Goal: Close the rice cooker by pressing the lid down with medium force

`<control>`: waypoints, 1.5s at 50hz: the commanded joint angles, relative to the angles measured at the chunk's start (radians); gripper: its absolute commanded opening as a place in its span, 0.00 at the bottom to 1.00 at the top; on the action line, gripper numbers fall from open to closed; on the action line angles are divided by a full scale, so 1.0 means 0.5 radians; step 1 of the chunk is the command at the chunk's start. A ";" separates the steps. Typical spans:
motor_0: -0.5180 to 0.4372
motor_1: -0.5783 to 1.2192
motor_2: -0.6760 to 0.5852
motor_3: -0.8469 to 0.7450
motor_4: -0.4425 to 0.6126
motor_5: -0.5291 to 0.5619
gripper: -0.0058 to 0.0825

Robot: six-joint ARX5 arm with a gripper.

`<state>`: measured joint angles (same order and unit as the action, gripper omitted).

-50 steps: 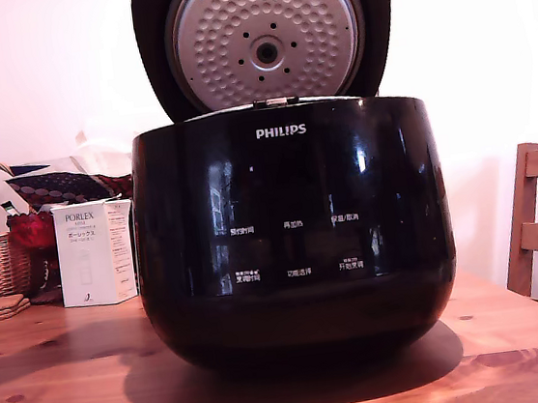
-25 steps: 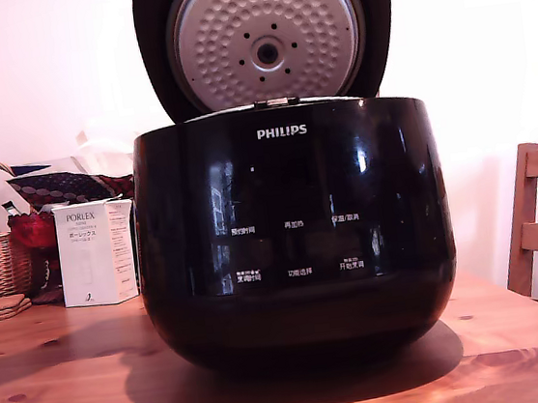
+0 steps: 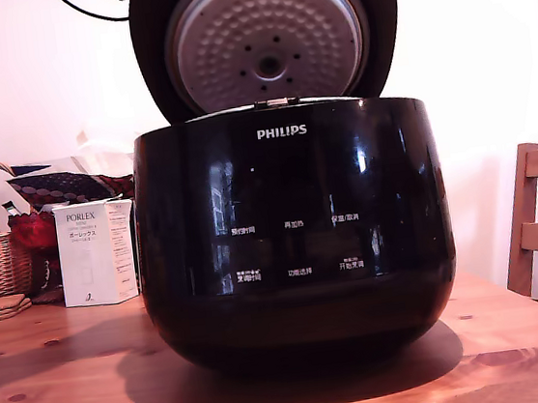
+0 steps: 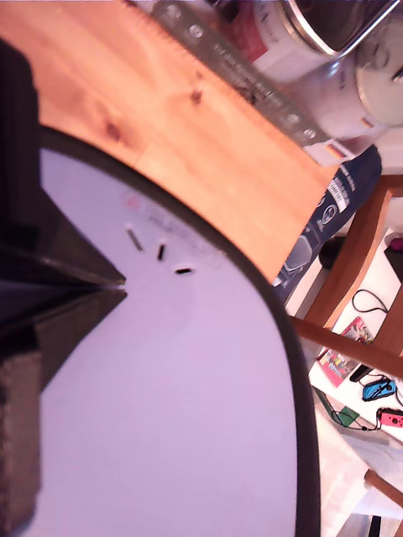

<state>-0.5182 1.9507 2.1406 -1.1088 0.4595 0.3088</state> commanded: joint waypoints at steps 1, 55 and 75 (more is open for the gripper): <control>-0.016 -0.055 -0.093 0.006 0.016 -0.028 0.04; -0.122 -0.125 -0.310 -0.031 0.059 -0.065 0.04; -0.137 -0.208 -0.430 0.032 -0.005 -0.066 0.04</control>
<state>-0.5728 1.8679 1.9816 -1.0889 0.4625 0.2771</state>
